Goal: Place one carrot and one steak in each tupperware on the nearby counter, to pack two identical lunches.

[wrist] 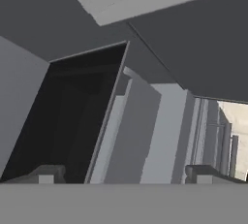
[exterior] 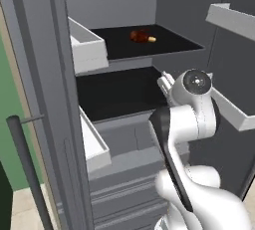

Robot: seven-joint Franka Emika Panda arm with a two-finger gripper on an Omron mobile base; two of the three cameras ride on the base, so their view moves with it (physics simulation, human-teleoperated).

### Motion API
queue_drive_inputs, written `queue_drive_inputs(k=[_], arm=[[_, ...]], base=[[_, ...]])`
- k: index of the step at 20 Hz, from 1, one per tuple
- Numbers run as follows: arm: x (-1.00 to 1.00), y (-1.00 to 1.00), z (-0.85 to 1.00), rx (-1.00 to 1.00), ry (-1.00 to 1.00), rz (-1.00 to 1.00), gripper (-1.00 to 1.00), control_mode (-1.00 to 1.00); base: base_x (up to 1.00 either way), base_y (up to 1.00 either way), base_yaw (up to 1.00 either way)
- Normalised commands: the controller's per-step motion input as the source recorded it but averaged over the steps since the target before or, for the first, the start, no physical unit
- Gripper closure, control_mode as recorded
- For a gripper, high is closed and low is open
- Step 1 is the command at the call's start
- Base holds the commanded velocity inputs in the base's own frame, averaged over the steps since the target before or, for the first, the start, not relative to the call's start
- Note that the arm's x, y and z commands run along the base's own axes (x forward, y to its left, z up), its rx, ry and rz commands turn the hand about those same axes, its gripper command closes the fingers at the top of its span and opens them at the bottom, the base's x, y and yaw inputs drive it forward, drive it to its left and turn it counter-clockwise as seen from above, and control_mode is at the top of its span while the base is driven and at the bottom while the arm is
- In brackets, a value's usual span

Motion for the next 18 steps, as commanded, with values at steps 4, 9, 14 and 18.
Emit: queue_drive_inputs(k=[4,9,14,18], arm=[[0.00,0.00,0.00,0.00,0.00,0.00,-1.00,1.00],[0.04,0.00,0.37,-0.04,-0.03,0.01,-1.00,-1.00],[-0.10,0.00,1.00,-0.30,-0.09,0.25,-1.00,-1.00],[-0.09,0.00,1.00,-0.35,-0.08,0.41,-1.00,-1.00]], base=[[1.00,0.00,-0.16],[0.25,0.00,-0.01],[0.00,0.00,0.00],[0.00,0.00,0.00]])
